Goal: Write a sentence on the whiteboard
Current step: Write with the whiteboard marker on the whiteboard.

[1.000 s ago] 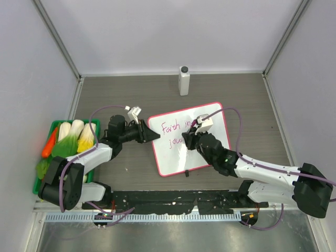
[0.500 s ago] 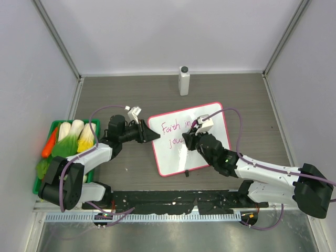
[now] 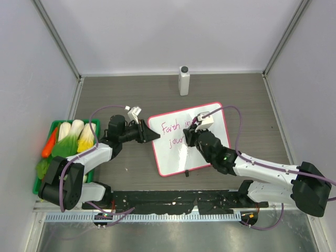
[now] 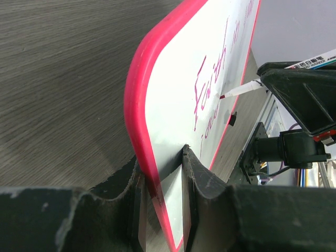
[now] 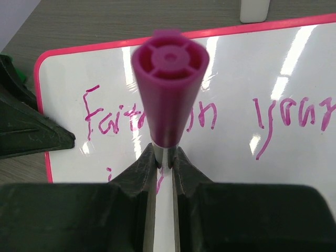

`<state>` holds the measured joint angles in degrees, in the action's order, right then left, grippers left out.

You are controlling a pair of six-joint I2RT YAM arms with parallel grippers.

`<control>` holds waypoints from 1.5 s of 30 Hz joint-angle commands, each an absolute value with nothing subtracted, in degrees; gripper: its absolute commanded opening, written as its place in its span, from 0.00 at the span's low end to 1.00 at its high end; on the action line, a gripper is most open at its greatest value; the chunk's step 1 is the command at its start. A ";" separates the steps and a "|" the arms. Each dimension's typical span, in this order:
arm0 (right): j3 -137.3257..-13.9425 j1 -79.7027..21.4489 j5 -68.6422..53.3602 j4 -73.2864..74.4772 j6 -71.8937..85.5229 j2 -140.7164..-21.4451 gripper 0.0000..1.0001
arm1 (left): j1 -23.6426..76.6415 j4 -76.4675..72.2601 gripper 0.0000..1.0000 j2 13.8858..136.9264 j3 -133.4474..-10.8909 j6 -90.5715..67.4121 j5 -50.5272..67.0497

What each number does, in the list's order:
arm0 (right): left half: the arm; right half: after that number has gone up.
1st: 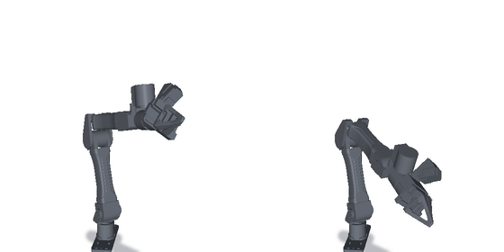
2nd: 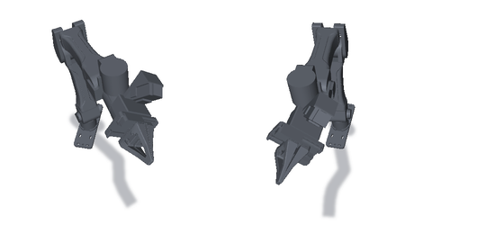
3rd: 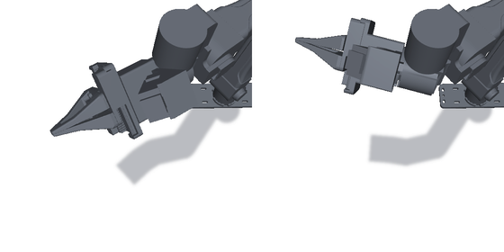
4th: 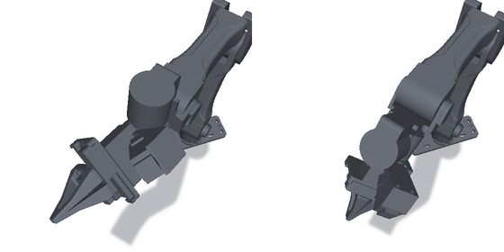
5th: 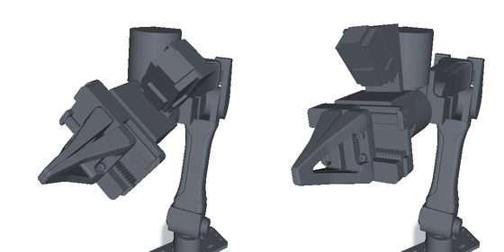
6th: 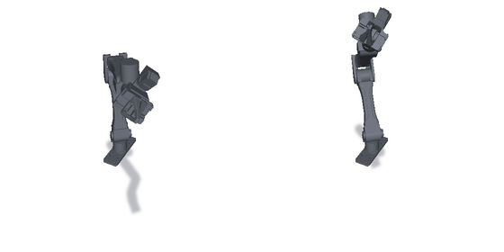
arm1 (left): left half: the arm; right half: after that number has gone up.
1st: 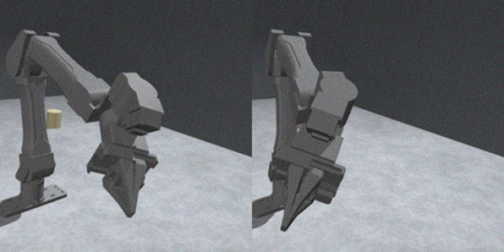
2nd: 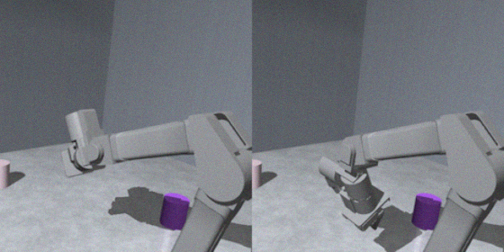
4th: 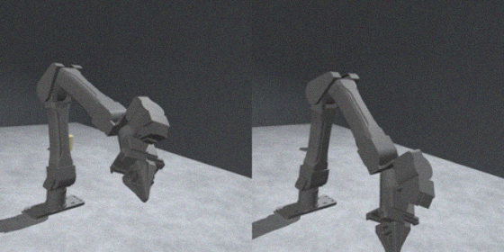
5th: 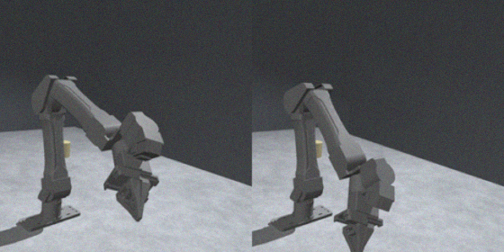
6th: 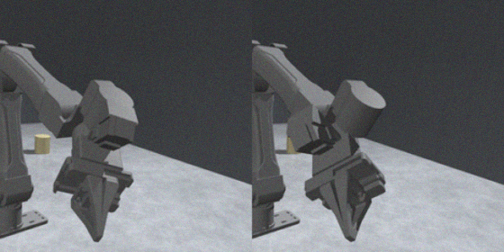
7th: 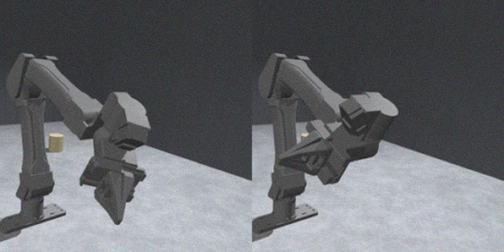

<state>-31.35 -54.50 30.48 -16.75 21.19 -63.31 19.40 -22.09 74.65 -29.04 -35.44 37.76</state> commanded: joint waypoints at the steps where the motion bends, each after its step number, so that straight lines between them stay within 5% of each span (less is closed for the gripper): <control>1: -33.84 -53.62 34.01 -18.20 20.39 -63.90 0.01 | 19.07 -18.02 0.00 76.73 -28.74 -24.79 23.47; 45: -30.24 -52.38 27.86 -12.13 23.03 -48.60 0.01 | 19.25 -18.37 0.00 76.29 -28.39 -24.87 23.64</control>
